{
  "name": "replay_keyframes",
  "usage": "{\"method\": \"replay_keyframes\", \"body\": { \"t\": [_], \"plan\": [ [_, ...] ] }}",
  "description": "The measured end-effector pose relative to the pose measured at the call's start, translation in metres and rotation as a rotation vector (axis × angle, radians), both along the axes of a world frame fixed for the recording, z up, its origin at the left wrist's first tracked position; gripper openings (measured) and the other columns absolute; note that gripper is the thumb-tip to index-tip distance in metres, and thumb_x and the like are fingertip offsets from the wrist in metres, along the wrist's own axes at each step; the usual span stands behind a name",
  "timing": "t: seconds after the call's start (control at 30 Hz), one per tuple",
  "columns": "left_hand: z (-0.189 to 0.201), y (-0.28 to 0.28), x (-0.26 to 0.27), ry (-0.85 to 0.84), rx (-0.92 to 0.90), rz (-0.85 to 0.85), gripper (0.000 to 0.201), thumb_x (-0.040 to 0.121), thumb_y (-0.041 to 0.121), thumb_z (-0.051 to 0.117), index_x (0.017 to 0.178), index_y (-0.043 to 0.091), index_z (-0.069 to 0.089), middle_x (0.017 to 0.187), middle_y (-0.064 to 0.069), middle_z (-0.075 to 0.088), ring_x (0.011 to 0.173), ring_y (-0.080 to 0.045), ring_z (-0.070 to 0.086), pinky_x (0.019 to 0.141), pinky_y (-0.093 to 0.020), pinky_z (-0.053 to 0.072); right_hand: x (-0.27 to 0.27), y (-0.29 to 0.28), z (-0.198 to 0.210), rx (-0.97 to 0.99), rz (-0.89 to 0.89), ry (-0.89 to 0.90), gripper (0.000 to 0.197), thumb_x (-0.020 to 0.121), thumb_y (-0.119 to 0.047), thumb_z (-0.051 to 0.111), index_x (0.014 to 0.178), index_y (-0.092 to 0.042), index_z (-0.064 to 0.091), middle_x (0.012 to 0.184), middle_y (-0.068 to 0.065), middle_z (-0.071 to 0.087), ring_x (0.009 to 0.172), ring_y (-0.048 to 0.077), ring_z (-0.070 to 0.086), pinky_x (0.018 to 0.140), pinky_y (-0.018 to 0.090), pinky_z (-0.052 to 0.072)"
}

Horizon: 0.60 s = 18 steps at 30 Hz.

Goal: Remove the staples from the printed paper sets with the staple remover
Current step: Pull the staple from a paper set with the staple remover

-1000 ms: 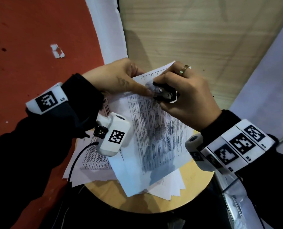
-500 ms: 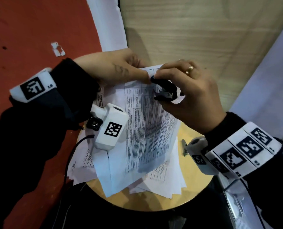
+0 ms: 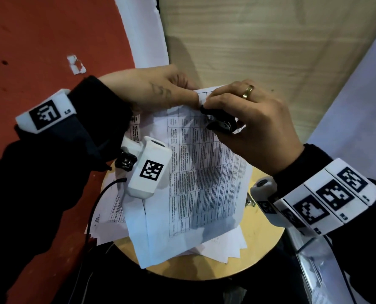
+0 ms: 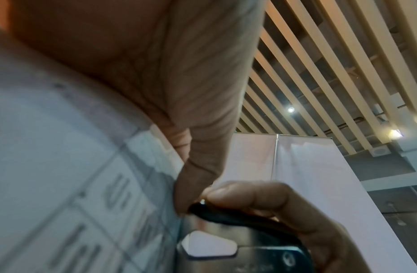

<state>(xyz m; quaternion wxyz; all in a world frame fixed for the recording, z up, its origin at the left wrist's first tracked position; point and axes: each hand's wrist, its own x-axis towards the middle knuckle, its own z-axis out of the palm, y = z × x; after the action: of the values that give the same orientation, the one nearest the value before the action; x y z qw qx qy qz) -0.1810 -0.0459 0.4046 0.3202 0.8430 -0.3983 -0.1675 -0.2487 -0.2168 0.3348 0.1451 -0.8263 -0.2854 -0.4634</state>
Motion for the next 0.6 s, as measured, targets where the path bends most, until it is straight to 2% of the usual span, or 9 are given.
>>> {"method": "replay_keyframes", "body": {
  "t": [0.13,0.2,0.27,0.37,0.43,0.53,0.6],
  "plan": [
    [-0.002,0.000,0.003,-0.006,-0.017,-0.018,0.039,0.077,0.033,0.059,0.098,0.002,0.071,0.102,-0.020,0.070,0.094,-0.038,0.064,0.098,-0.054,0.043,0.003,0.002,-0.001,-0.020,0.004,-0.022,0.017,0.070,0.001,0.071,0.087,-0.001,0.070,0.088,0.013,0.070,0.077,0.036,0.063,0.058,0.042,0.052],
    [-0.004,0.000,0.004,0.001,-0.033,-0.014,0.040,0.077,0.032,0.059,0.098,0.000,0.070,0.103,-0.025,0.068,0.087,-0.042,0.063,0.094,-0.046,0.048,0.006,0.002,-0.002,-0.010,0.005,-0.015,0.012,0.072,0.000,0.070,0.084,-0.001,0.070,0.085,0.014,0.070,0.075,0.037,0.063,0.057,0.043,0.052],
    [-0.007,0.002,0.007,0.018,-0.036,-0.038,0.038,0.078,0.028,0.059,0.097,-0.003,0.069,0.098,-0.022,0.070,0.076,-0.025,0.060,0.080,-0.033,0.047,0.007,0.003,-0.003,0.016,0.011,0.004,0.009,0.073,-0.003,0.070,0.083,-0.002,0.069,0.084,0.013,0.069,0.076,0.037,0.063,0.057,0.043,0.052],
    [-0.009,0.006,0.005,0.055,-0.053,-0.077,0.008,0.082,0.007,0.068,0.089,0.005,0.069,0.075,0.006,0.071,0.066,-0.001,0.060,0.066,-0.011,0.047,0.008,0.005,-0.006,0.071,0.005,0.008,0.009,0.072,-0.005,0.072,0.081,-0.003,0.069,0.081,0.012,0.069,0.075,0.036,0.064,0.055,0.043,0.052],
    [-0.013,0.007,0.004,0.035,-0.106,-0.081,0.011,0.077,0.006,0.069,0.087,0.010,0.069,0.072,0.012,0.071,0.065,0.004,0.061,0.064,-0.008,0.047,0.007,0.007,-0.007,0.108,0.003,0.010,0.010,0.071,-0.006,0.074,0.080,-0.005,0.069,0.079,0.011,0.069,0.074,0.035,0.065,0.055,0.043,0.052],
    [-0.017,0.006,0.004,-0.003,-0.215,-0.049,0.018,0.070,0.014,0.071,0.088,0.013,0.071,0.075,0.013,0.072,0.068,0.003,0.061,0.067,-0.009,0.049,0.005,0.007,-0.007,0.167,0.021,0.043,0.012,0.072,-0.009,0.074,0.083,-0.004,0.070,0.081,0.011,0.069,0.075,0.034,0.066,0.057,0.044,0.052],
    [-0.017,0.006,0.006,-0.029,-0.246,-0.042,0.017,0.071,0.015,0.071,0.088,0.016,0.071,0.076,0.017,0.072,0.072,0.004,0.063,0.068,-0.009,0.048,0.004,0.006,-0.007,0.220,0.030,0.063,0.016,0.070,-0.008,0.075,0.084,-0.004,0.069,0.083,0.010,0.069,0.076,0.032,0.067,0.059,0.045,0.053]
  ]
}}
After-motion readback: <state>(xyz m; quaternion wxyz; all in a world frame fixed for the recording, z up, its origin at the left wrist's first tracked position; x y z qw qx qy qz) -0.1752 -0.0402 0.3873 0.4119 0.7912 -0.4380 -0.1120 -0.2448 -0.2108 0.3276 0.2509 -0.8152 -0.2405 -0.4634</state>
